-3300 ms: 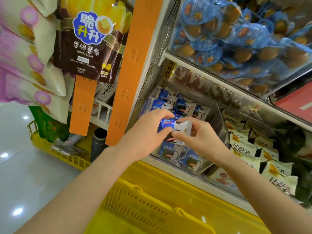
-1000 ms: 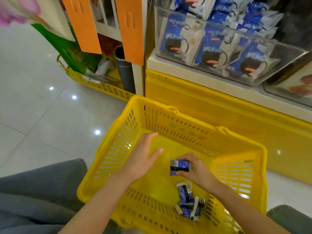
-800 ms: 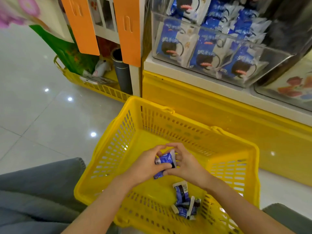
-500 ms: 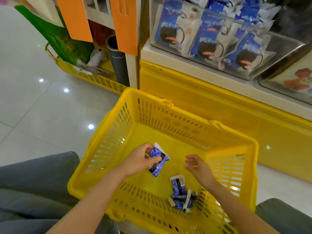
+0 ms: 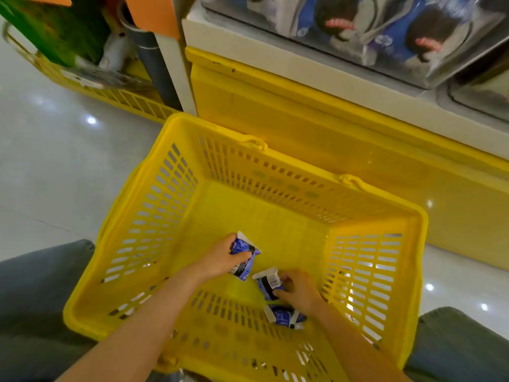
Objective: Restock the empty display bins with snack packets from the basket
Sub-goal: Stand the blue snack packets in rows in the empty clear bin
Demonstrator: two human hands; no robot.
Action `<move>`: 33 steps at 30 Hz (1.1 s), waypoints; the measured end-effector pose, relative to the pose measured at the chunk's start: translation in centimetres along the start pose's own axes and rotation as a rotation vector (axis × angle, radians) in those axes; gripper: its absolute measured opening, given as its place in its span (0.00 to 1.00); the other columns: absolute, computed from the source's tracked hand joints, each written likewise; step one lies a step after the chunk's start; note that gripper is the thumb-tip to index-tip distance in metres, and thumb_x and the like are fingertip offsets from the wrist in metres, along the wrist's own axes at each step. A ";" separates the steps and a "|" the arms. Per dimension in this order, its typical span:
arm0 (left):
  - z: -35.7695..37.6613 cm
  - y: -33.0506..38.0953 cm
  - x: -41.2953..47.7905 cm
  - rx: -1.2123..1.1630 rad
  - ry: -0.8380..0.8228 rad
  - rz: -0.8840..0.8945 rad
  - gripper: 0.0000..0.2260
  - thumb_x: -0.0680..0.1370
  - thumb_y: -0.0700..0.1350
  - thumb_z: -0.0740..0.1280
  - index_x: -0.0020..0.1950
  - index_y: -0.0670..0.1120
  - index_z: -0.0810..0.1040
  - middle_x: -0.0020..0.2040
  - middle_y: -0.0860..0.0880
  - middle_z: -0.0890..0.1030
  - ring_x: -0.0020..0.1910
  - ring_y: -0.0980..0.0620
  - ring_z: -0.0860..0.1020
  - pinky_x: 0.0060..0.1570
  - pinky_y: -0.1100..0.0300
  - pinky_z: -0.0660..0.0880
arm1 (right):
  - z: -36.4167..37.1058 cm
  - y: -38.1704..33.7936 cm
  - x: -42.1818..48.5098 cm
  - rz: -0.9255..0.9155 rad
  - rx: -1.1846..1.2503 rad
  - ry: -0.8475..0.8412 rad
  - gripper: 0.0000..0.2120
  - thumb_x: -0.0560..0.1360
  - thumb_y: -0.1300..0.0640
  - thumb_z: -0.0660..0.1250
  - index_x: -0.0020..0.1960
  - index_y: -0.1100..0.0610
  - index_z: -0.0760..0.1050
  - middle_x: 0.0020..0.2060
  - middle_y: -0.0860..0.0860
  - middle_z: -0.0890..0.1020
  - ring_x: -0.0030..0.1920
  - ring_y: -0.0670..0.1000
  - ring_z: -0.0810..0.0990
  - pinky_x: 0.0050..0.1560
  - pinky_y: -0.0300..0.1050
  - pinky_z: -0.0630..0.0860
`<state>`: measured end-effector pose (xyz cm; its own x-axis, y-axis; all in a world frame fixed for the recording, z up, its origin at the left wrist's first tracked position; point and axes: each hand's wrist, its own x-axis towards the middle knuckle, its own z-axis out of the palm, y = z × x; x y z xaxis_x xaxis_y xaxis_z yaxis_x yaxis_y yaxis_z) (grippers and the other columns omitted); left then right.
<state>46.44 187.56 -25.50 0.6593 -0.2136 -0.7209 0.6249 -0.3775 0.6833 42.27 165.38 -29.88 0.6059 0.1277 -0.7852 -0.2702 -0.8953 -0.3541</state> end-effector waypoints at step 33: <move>11.5 -3.6 4.2 0.415 -0.358 0.015 0.34 0.72 0.36 0.71 0.73 0.45 0.58 0.64 0.44 0.71 0.62 0.48 0.72 0.57 0.60 0.72 | -6.4 1.4 0.4 0.227 -0.281 0.115 0.30 0.68 0.38 0.70 0.62 0.55 0.70 0.56 0.54 0.79 0.56 0.55 0.78 0.47 0.46 0.75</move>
<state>42.18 177.70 -32.34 0.4386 -0.4875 -0.7550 0.3512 -0.6803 0.6433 46.90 161.49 -27.45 0.6389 -0.1218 -0.7596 -0.2010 -0.9795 -0.0121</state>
